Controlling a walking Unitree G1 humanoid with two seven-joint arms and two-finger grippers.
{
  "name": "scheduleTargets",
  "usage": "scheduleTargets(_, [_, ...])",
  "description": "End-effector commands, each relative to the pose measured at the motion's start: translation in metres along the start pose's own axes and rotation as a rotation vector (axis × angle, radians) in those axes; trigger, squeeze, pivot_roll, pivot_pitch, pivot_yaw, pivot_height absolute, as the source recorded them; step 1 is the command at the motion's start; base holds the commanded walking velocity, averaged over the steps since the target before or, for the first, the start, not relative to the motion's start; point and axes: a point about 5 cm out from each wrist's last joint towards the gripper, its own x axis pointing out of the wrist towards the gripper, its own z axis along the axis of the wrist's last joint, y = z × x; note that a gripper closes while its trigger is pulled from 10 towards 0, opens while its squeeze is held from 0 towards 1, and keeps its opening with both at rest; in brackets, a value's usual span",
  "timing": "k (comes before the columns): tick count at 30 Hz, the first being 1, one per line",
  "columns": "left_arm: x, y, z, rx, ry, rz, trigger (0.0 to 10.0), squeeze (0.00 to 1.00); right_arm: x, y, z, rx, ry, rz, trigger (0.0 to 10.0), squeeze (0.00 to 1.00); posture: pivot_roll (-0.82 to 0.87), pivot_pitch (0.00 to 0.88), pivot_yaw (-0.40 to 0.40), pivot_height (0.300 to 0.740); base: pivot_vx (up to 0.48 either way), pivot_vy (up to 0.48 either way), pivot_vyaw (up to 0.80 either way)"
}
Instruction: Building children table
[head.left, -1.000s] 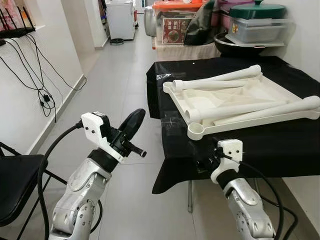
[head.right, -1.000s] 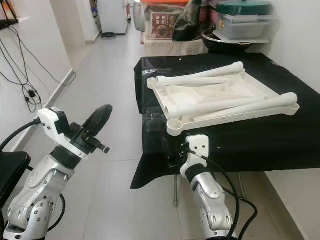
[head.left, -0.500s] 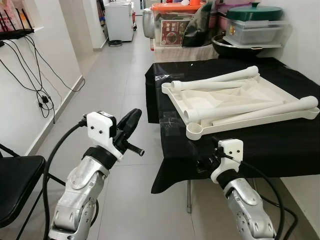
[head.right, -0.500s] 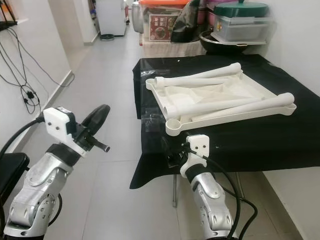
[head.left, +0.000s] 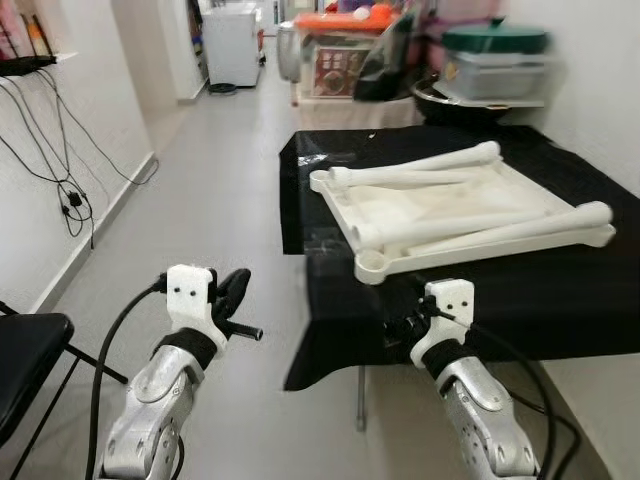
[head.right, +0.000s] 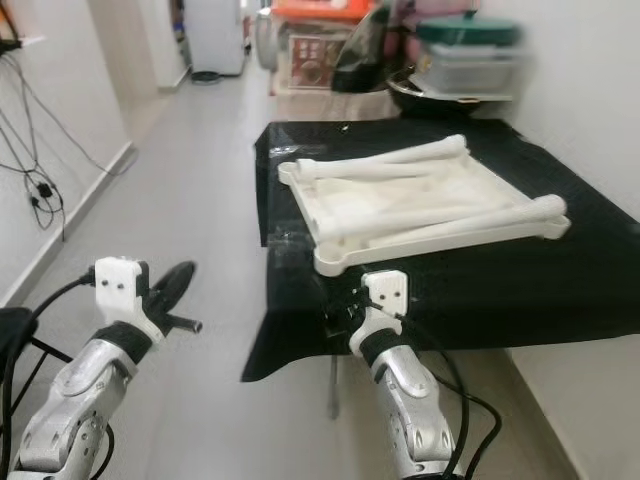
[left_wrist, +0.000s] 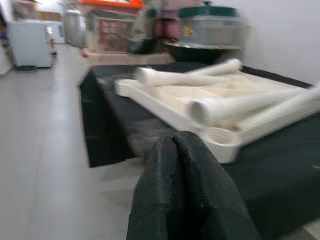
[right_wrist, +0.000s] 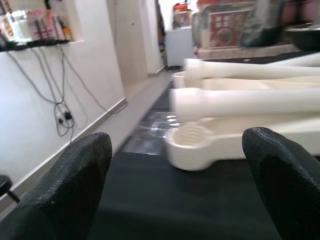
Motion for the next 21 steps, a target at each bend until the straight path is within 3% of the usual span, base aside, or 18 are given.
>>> scheduleTargets(1, [-0.003,-0.005,-0.014,-0.010,0.049,-0.015,10.0,0.00,-0.001,0.000,-0.002,-0.001,0.008,0.001,10.0,0.00,0.02,0.000,0.005,0.740,0.000,-0.446,0.00])
scheduleTargets(4, [-0.004,-0.008,-0.021,-0.009,0.072,-0.020,10.0,0.00,-0.002,0.000,-0.003,-0.002,0.009,0.002,10.0,0.00,0.02,0.000,0.008,0.740,0.000,-0.434,0.00])
scheduleTargets(8, [-0.003,-0.014,-0.026,0.012,0.105,-0.033,10.0,0.00,-0.002,0.001,-0.003,-0.010,0.011,-0.001,10.0,0.00,0.02,0.000,0.012,0.740,0.000,0.000,0.00])
scheduleTargets(13, [0.000,-0.009,-0.024,0.020,0.104,0.006,10.0,0.00,-0.003,0.000,-0.003,-0.010,0.014,-0.010,10.0,0.00,0.02,0.000,0.013,0.740,0.000,0.000,0.00])
scheduleTargets(19, [0.005,-0.008,-0.013,0.056,0.064,-0.005,10.0,0.00,-0.001,-0.001,-0.002,-0.015,0.014,-0.022,10.0,0.00,0.02,0.000,0.009,0.740,0.000,0.000,0.00])
scheduleTargets(20, [0.008,-0.010,0.001,0.079,0.010,-0.051,10.0,0.00,0.000,-0.001,0.003,0.001,-0.014,-0.008,10.0,0.00,0.02,0.000,0.006,0.740,0.304,0.000,0.00])
scheduleTargets(21, [0.008,-0.010,0.001,0.079,0.010,-0.051,10.0,0.00,0.000,-0.001,0.003,0.001,-0.014,-0.008,10.0,0.00,0.02,0.000,0.006,0.740,0.304,0.000,0.00])
